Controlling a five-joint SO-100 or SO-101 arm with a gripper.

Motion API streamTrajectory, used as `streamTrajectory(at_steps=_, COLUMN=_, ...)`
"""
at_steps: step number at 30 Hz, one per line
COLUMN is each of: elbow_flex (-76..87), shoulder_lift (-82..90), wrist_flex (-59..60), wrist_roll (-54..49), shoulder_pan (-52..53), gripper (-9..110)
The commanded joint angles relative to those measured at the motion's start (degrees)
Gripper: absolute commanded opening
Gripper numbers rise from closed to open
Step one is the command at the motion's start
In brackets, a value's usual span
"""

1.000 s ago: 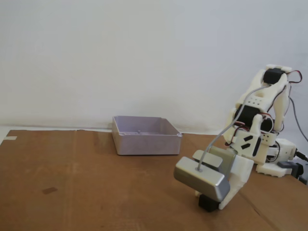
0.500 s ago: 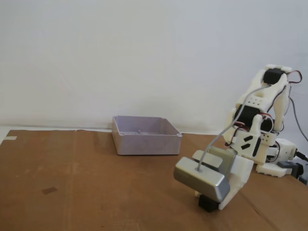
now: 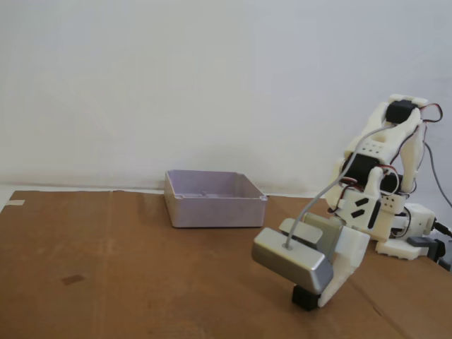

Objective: Grasp a block and put it in the box.

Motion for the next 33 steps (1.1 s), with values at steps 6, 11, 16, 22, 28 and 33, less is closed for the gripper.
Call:
streamTrajectory(at_steps=6, elbow_flex=-3.69, shoulder_lift=1.58, wrist_flex=-0.97, wrist_roll=0.44, shoulder_pan=-0.26, gripper=7)
streamTrajectory(at_steps=11, elbow_flex=-4.57, shoulder_lift=1.93, wrist_flex=-0.97, wrist_roll=0.18, shoulder_pan=-0.18, gripper=7)
streamTrajectory(at_steps=16, elbow_flex=-6.33, shoulder_lift=2.02, wrist_flex=-0.97, wrist_roll=0.09, shoulder_pan=-0.09, gripper=7)
streamTrajectory(at_steps=22, elbow_flex=-10.63, shoulder_lift=2.02, wrist_flex=-0.88, wrist_roll=0.00, shoulder_pan=-0.09, gripper=7)
streamTrajectory(at_steps=28, elbow_flex=-13.71, shoulder_lift=2.02, wrist_flex=-0.79, wrist_roll=-0.18, shoulder_pan=1.14, gripper=7)
streamTrajectory(at_steps=33, elbow_flex=-15.38, shoulder_lift=2.02, wrist_flex=-0.79, wrist_roll=-0.26, shoulder_pan=2.90, gripper=7)
